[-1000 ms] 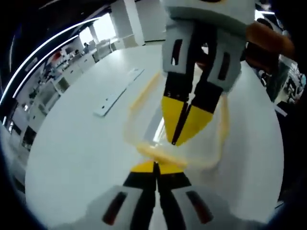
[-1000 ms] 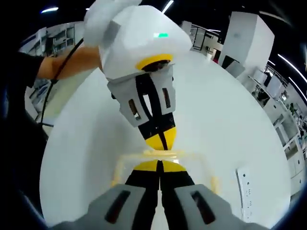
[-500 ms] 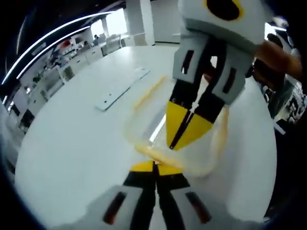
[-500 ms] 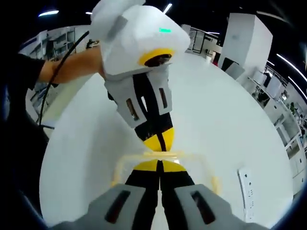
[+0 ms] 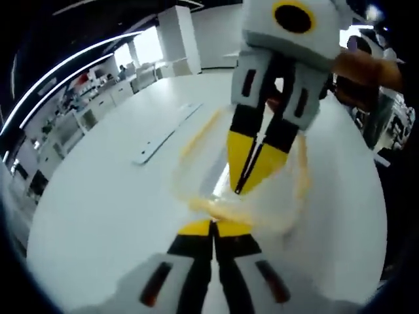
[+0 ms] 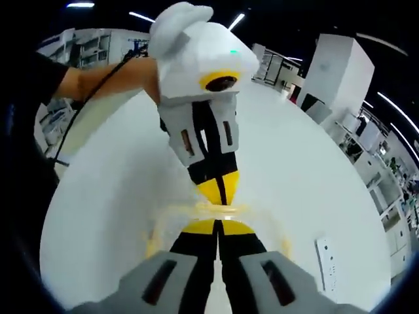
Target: Snap each plastic latch of the storage box into its locked position after aligning the lid with the box until every specified latch is closed and the lid sits flush.
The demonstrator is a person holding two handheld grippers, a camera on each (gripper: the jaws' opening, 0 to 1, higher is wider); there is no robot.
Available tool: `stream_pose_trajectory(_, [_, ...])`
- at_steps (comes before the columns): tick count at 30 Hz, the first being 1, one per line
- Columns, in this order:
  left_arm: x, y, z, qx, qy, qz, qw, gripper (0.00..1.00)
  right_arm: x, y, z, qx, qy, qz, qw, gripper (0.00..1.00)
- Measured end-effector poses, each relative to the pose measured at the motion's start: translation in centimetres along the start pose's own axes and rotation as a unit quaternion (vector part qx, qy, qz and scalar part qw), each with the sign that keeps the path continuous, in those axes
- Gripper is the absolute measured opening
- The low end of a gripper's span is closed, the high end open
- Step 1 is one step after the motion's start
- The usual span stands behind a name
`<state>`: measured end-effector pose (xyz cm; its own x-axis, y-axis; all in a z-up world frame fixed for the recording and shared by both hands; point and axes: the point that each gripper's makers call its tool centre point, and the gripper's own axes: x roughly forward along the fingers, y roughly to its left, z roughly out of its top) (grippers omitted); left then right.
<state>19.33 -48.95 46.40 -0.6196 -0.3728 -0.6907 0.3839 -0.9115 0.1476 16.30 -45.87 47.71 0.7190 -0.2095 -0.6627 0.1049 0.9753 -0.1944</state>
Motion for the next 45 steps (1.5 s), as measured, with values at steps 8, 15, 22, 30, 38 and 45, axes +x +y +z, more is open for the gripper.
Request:
stream_pose_trajectory(8, [-1.6,0.7,2.8,0.070,-0.055,0.041,0.9952,0.10,-3.0,-3.1,-2.4,0.003,0.014,-0.054,0.9985,0.00])
stream_pose_trajectory(15, [-2.5,-2.9,5.8,0.074,-0.125,0.027,0.9890,0.05,-4.2,-6.8,-3.7,0.025,0.041,-0.069,0.9964,0.00])
stream_pose_trajectory(22, [0.5,-4.8,6.9,0.061,-0.097,-0.017,0.9933,0.00,-3.2,-9.7,-6.0,0.041,0.119,-0.007,0.9920,0.00])
stream_pose_trajectory(30, [3.0,-6.8,6.5,0.038,-0.048,-0.070,0.9956,0.00,-1.8,-10.1,-7.6,0.042,0.157,0.110,0.9806,0.00])
stream_pose_trajectory(38, [3.5,-7.0,7.2,0.013,-0.057,-0.094,0.9938,0.00,-0.8,-9.7,-8.7,0.048,0.129,0.177,0.9746,0.00])
stream_pose_trajectory(45, [3.8,-7.0,7.4,-0.006,-0.072,-0.103,0.9920,0.00,-1.6,-9.7,-8.5,0.047,0.120,0.187,0.9739,0.00])
